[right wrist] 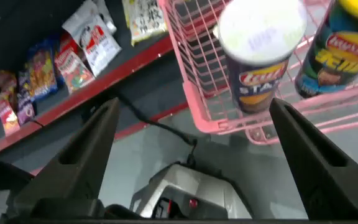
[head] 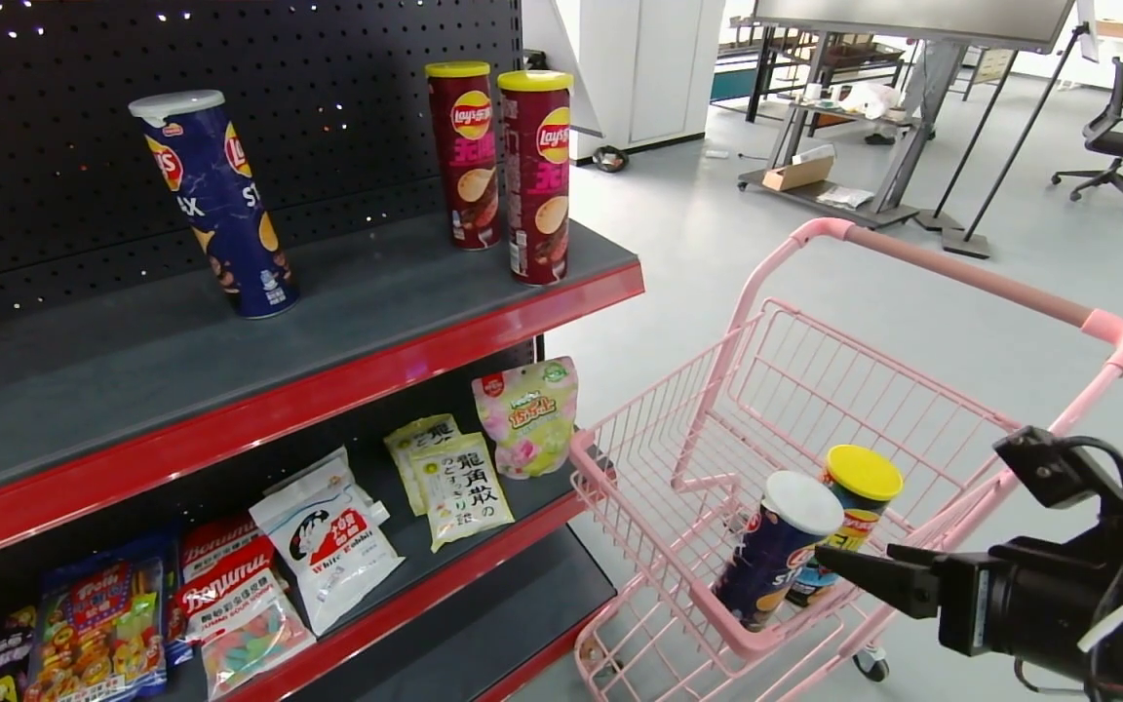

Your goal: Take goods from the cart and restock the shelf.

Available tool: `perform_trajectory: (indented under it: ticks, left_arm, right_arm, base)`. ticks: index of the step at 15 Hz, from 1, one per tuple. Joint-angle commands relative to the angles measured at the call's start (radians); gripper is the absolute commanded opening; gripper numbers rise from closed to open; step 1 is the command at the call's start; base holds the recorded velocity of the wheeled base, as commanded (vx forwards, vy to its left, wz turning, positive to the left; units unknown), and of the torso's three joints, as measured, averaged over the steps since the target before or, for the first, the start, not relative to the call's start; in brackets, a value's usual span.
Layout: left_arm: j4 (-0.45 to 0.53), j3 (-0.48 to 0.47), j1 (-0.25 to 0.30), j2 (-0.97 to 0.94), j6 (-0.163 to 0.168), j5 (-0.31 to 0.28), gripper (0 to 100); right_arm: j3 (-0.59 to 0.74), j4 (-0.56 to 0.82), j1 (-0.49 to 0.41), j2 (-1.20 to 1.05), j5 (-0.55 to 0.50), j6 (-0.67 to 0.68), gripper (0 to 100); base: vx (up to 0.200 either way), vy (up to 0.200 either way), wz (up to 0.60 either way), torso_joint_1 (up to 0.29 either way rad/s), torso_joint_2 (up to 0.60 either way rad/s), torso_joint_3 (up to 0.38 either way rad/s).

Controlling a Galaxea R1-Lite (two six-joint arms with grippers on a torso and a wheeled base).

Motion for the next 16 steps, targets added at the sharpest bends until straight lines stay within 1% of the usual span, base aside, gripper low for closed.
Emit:
perform_trajectory:
  ticks: [1,5,6,7,9,11,13,16]
  left_arm:
    - [0.0,0.0,0.0,0.0,0.0,0.0,100]
    - [0.0,0.0,0.0,0.0,0.003,0.0,100]
    - [0.0,0.0,0.002,0.0,0.003,0.0,100]
    - [0.0,0.0,0.0,0.0,0.003,0.0,100]
    - [0.0,0.0,0.0,0.0,0.003,0.0,100]
    - [0.0,0.0,0.002,0.0,0.003,0.0,100]
    - [0.0,0.0,0.0,0.0,0.002,0.0,100]
    - [0.0,0.0,0.0,0.0,0.002,0.0,100]
  right_arm:
    - [0.016,0.0,0.006,0.083,0.001,0.002,100]
    - [0.013,-0.022,0.006,0.163,-0.005,-0.015,100]
    - [0.018,-0.046,0.002,0.191,-0.008,-0.021,100]
    - [0.024,-0.117,0.0,0.255,-0.029,-0.039,100]
    - [0.027,-0.212,0.002,0.349,-0.054,-0.067,100]
    - [0.024,-0.281,0.0,0.413,-0.063,-0.091,100]
    - [0.012,-0.318,-0.001,0.459,-0.095,-0.102,100]
    - [0.007,-0.328,-0.001,0.487,-0.131,-0.108,100]
  base:
    - [0.0,0.0,0.0,0.0,0.0,0.0]
    - [0.0,0.0,0.0,0.0,0.0,0.0]
    - [0.0,0.0,0.0,0.0,0.0,0.0]
    - [0.0,0.0,0.0,0.0,0.0,0.0]
    - [0.0,0.0,0.0,0.0,0.0,0.0]
    - [0.0,0.0,0.0,0.0,0.0,0.0]
    - [0.0,0.0,0.0,0.0,0.0,0.0]
    - [0.0,0.0,0.0,0.0,0.0,0.0]
